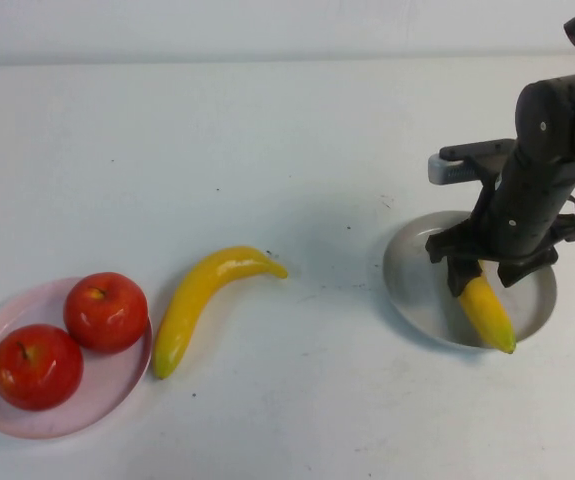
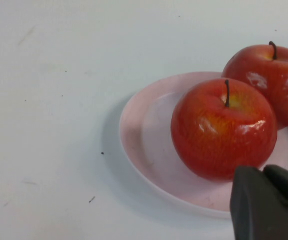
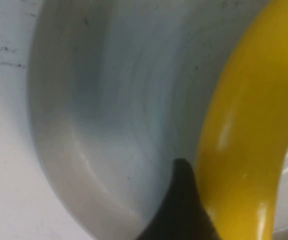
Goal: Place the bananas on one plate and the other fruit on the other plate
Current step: Put another type of fruit in the right plate
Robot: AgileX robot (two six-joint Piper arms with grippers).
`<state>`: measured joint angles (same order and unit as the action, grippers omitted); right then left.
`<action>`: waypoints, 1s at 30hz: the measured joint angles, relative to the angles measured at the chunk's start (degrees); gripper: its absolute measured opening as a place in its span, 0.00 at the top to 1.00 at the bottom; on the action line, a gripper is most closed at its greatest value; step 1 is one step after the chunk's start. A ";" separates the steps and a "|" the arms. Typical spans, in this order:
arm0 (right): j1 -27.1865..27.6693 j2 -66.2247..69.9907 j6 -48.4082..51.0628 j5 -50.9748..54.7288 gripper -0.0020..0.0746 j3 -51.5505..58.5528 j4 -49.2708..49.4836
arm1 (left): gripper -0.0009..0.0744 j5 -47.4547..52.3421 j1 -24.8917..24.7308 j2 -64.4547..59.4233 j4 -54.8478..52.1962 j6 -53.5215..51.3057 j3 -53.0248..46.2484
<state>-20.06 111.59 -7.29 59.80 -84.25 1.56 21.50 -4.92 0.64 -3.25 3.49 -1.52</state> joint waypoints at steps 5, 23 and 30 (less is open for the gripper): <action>0.00 0.08 0.00 1.58 0.30 -1.33 0.23 | 0.98 0.00 0.00 0.00 0.00 0.00 0.00; -6.94 0.21 68.27 1.79 0.41 -17.16 25.48 | 0.98 0.00 0.00 0.00 0.00 0.00 0.00; -13.20 4.07 90.35 -8.06 0.41 -17.16 26.03 | 0.98 0.00 0.00 0.00 0.00 0.00 0.00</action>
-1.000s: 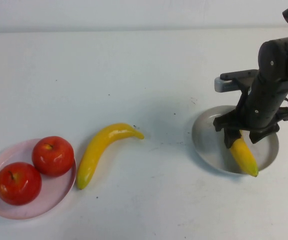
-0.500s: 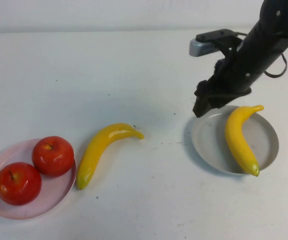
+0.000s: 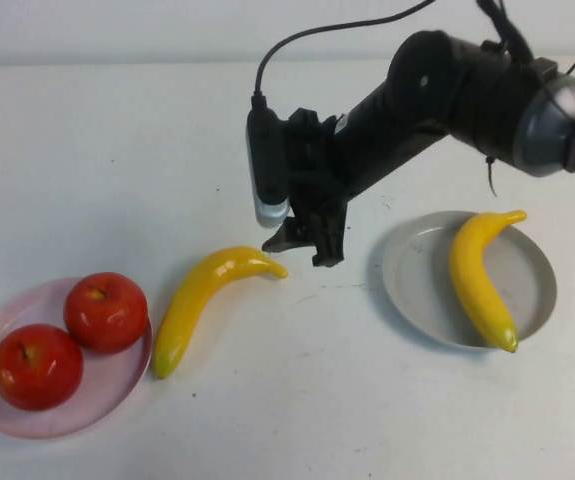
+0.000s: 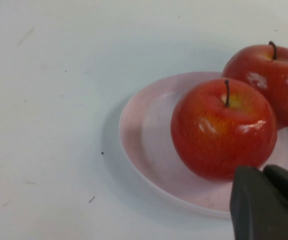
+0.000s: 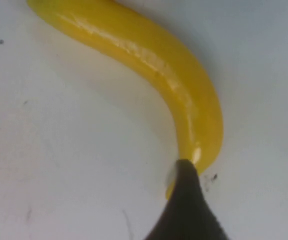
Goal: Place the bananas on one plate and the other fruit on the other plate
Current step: Put another type of fruit in the right plate
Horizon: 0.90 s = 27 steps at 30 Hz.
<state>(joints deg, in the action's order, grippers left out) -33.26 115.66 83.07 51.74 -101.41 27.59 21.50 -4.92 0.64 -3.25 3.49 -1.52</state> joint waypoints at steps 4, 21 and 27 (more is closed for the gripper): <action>-1.64 3.04 4.66 -6.41 0.41 0.00 0.00 | 0.98 0.00 0.00 0.00 0.00 0.00 0.00; -1.99 11.30 8.72 -12.52 0.41 0.00 5.36 | 0.98 0.00 0.00 0.00 0.00 0.00 0.00; -1.99 13.62 8.72 -15.34 0.41 0.00 6.74 | 0.98 0.00 0.00 0.00 0.00 0.00 0.00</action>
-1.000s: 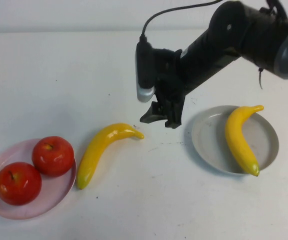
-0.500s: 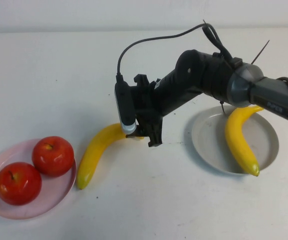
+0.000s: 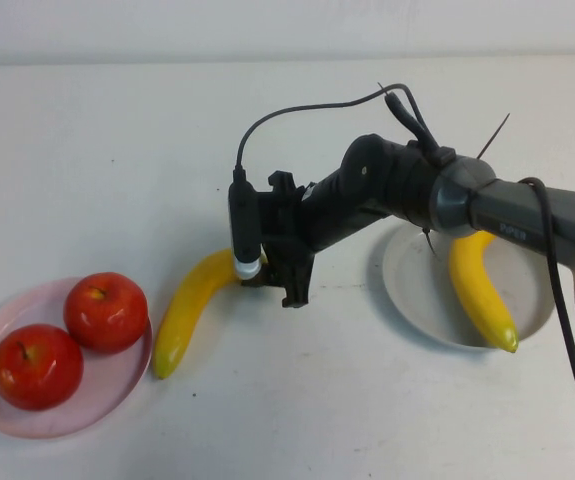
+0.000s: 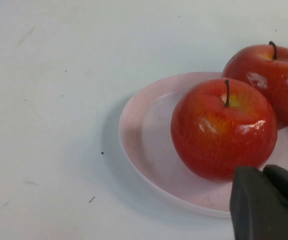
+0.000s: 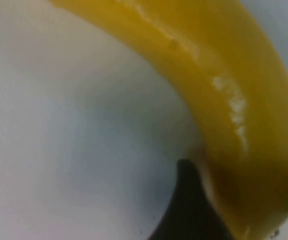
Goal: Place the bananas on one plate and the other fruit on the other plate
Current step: Put another type of fruit in the right plate
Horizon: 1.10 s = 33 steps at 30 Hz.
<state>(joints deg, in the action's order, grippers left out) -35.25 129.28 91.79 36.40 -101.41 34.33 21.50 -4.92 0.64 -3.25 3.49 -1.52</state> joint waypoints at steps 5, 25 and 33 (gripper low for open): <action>0.00 0.97 -0.11 -1.24 0.41 -0.61 1.57 | 0.98 0.00 0.00 0.00 0.00 0.00 0.00; -0.12 -3.44 -18.88 7.15 0.60 -0.49 -4.24 | 0.98 0.00 0.00 0.00 0.00 0.00 0.00; 0.81 -13.35 -31.06 14.80 0.60 -0.49 -23.28 | 0.98 0.00 0.00 0.00 0.00 0.00 0.00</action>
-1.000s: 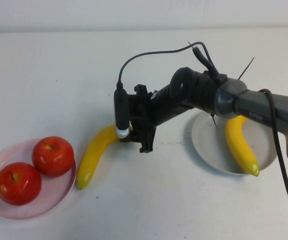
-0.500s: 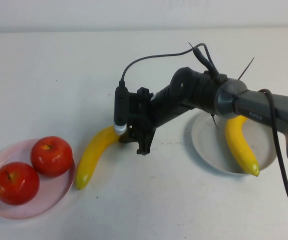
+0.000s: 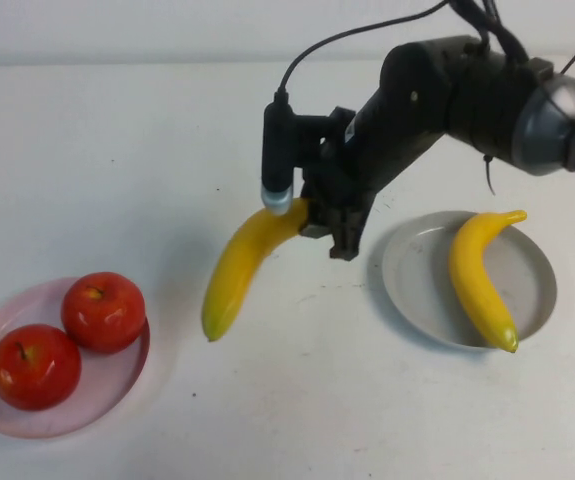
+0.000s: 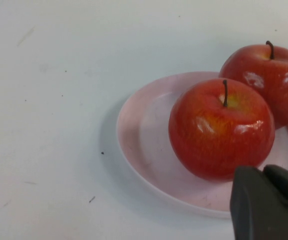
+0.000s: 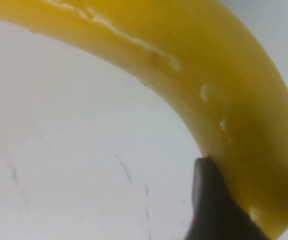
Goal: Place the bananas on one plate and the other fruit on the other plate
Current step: Put another type of fruit in the right plate
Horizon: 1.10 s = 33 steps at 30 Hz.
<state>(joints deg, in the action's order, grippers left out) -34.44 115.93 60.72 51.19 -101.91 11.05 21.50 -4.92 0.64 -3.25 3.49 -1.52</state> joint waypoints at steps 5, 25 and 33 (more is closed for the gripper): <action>2.11 -3.37 -0.37 6.17 0.60 0.00 -10.28 | 0.98 0.00 0.00 0.00 0.00 0.00 0.00; 16.82 -2.73 22.83 11.34 0.60 0.00 -13.92 | 0.98 0.00 0.00 0.00 0.00 0.00 0.00; 17.31 1.65 24.88 10.94 0.60 0.00 -8.88 | 0.98 0.00 0.00 0.00 0.00 0.00 0.00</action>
<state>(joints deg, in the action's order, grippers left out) -17.13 117.57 85.60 62.14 -101.91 2.16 21.50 -4.92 0.64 -3.25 3.49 -1.52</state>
